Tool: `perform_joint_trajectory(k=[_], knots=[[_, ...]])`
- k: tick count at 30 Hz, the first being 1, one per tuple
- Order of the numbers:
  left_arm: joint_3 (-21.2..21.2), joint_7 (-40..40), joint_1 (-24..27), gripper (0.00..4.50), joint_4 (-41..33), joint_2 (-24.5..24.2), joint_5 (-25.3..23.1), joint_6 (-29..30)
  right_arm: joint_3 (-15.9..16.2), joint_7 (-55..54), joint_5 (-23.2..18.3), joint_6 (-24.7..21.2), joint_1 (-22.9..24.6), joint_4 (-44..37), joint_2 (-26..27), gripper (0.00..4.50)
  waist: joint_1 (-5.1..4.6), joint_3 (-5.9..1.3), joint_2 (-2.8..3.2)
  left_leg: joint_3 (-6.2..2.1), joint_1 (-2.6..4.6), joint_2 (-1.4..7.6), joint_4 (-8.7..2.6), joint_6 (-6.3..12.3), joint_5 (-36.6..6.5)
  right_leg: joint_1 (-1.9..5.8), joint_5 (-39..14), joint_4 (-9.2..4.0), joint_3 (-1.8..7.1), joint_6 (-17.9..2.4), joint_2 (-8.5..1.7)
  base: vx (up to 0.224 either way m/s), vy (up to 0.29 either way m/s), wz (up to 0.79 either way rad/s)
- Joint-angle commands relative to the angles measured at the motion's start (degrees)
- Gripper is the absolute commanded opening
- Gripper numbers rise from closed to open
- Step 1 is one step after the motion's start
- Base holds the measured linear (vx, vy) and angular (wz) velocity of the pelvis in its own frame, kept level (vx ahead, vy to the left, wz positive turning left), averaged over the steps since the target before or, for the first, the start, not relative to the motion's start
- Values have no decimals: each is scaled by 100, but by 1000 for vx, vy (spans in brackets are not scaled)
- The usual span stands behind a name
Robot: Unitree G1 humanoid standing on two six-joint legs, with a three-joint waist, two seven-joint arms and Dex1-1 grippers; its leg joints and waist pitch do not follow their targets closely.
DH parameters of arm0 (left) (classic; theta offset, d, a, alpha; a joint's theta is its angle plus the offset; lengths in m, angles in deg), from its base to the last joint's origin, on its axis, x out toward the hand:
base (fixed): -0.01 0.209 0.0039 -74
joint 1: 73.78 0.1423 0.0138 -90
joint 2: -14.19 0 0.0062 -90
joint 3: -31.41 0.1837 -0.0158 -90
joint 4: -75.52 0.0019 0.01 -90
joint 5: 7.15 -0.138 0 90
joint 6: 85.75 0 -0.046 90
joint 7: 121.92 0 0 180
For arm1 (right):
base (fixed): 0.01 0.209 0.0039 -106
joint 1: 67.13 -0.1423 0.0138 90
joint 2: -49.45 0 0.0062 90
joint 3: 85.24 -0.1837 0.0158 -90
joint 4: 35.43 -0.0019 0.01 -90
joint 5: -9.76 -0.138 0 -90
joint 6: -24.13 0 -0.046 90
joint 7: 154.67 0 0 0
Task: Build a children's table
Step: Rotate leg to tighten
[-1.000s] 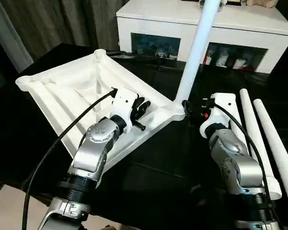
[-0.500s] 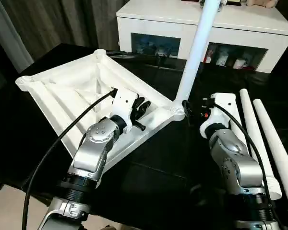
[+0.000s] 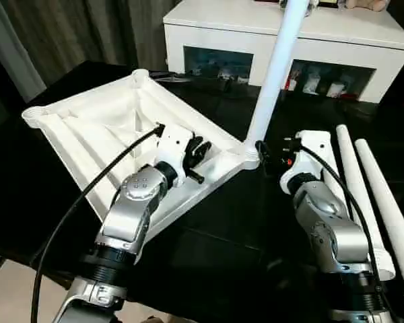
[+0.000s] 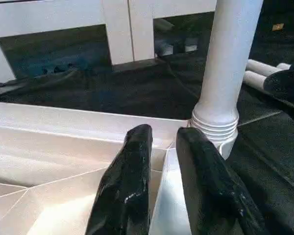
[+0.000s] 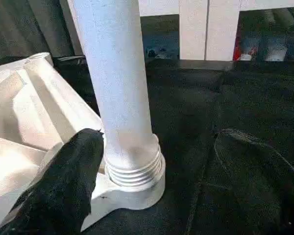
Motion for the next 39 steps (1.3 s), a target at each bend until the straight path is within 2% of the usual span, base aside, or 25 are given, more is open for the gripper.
perform_joint_trajectory(k=[1,39], knots=[[-16,-15,-5,107,-98,-15,0,70,-36,-12,-27,-82,12,-85,6,398,2,-382,-11,-92,50,251,-373,181,-429,328,-101,-329,249,-1079,-386,0,0,0],[-16,-15,-5,107,-98,-15,0,70,-36,-12,-27,-82,12,-85,6,398,7,-388,-9,-92,48,248,-363,214,-382,334,-15,-316,245,-1112,-386,0,0,0]])
